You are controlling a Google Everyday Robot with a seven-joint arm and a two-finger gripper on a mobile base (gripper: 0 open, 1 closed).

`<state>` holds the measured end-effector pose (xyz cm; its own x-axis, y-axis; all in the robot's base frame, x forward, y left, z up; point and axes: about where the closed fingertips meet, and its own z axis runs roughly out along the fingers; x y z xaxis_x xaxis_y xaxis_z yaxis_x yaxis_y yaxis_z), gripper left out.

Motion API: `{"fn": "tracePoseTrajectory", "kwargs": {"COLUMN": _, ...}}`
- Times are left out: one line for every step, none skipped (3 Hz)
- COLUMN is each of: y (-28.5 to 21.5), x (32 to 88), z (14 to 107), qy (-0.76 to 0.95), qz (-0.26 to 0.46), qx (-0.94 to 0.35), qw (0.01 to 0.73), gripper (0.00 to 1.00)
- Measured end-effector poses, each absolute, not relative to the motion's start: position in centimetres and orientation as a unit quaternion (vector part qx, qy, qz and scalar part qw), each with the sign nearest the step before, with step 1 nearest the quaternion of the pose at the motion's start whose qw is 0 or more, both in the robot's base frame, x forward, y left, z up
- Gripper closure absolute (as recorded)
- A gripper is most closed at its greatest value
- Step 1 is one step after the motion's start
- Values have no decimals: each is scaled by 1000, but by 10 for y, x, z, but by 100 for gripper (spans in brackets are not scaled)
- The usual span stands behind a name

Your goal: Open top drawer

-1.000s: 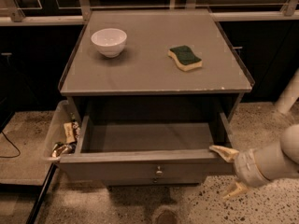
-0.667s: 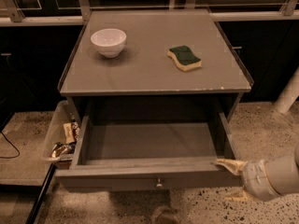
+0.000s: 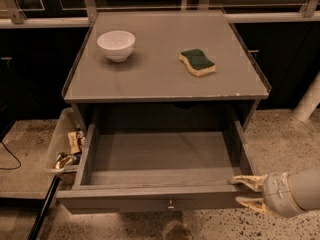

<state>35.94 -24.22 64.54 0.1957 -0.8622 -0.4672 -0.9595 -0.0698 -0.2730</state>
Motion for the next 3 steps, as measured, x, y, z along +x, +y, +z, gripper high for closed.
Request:
{"fn": "tracePoseTrajectory", "kwargs": {"y": -242, "x": 359, "z": 645, "qy": 628, "qz": 91, "qx": -726, "qw": 267, "gripper": 54}}
{"fn": "tracePoseTrajectory", "kwargs": {"y": -242, "x": 359, "z": 646, "qy": 628, "qz": 91, "qx": -726, "qw": 267, "gripper": 30}}
{"fn": "tracePoseTrajectory", "kwargs": {"y": -242, "x": 359, "z": 652, "qy": 627, "qz": 91, "qx": -726, "qw": 267, "gripper": 7}}
